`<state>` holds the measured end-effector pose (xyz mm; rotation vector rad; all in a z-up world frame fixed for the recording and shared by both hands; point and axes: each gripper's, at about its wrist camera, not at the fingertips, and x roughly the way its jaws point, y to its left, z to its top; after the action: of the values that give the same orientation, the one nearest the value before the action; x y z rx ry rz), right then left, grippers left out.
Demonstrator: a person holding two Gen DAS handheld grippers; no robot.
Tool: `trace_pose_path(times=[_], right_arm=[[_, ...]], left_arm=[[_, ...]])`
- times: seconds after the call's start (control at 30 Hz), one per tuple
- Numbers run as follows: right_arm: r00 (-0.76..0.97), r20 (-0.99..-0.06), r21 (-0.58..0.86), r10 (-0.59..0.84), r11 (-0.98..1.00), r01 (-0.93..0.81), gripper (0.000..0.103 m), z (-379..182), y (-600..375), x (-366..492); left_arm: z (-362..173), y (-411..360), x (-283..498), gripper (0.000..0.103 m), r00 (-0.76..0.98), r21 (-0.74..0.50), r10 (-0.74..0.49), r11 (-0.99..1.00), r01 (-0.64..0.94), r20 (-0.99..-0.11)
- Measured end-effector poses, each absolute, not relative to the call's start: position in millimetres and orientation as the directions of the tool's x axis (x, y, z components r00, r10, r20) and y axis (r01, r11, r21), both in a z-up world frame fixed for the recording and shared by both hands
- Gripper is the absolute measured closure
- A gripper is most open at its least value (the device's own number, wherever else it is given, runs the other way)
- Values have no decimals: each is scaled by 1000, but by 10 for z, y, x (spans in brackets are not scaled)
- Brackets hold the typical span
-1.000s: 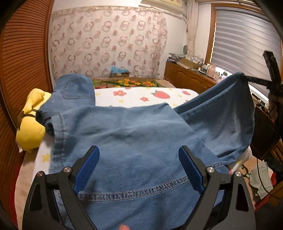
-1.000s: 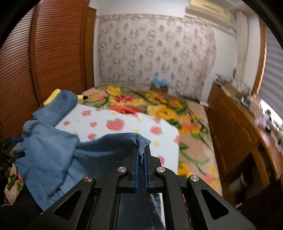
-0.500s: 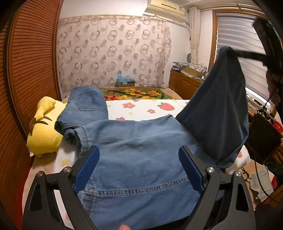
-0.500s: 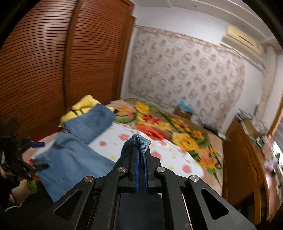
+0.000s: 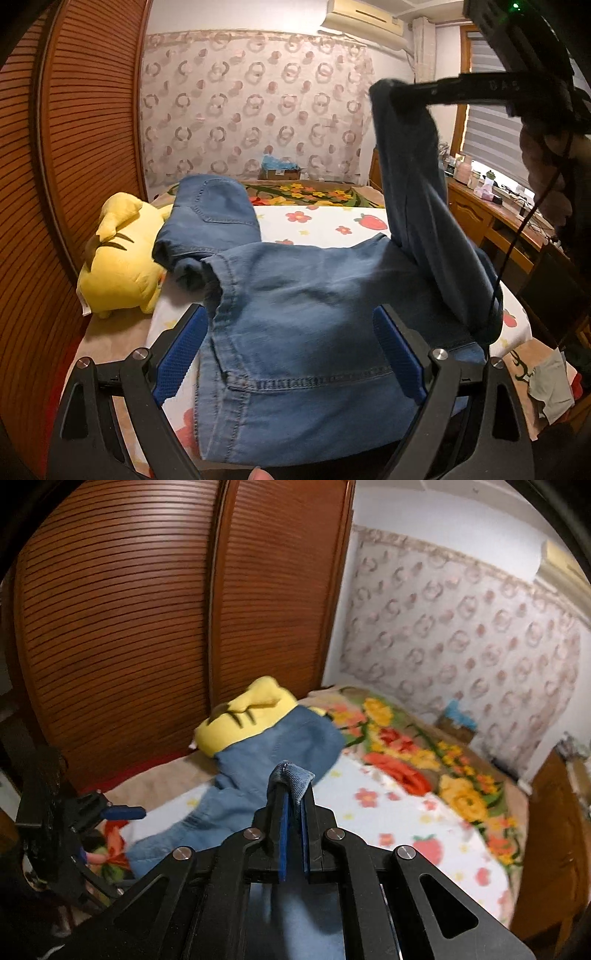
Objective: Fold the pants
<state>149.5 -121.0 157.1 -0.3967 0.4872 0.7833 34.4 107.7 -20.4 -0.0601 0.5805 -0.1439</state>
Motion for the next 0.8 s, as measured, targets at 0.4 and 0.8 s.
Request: trace_pose_path(times=[0.4, 0.8], right_arm=[[630, -587, -142, 508, 701, -698, 66, 1431, -1725, 1878], [665, -641, -74, 384, 831, -551, 66, 682, -2529, 2091]], left_arm=[[-335, 1013, 415, 12, 808, -106, -161, 987, 122, -567], [-424, 739, 556, 12, 786, -103, -181, 983, 149, -592]])
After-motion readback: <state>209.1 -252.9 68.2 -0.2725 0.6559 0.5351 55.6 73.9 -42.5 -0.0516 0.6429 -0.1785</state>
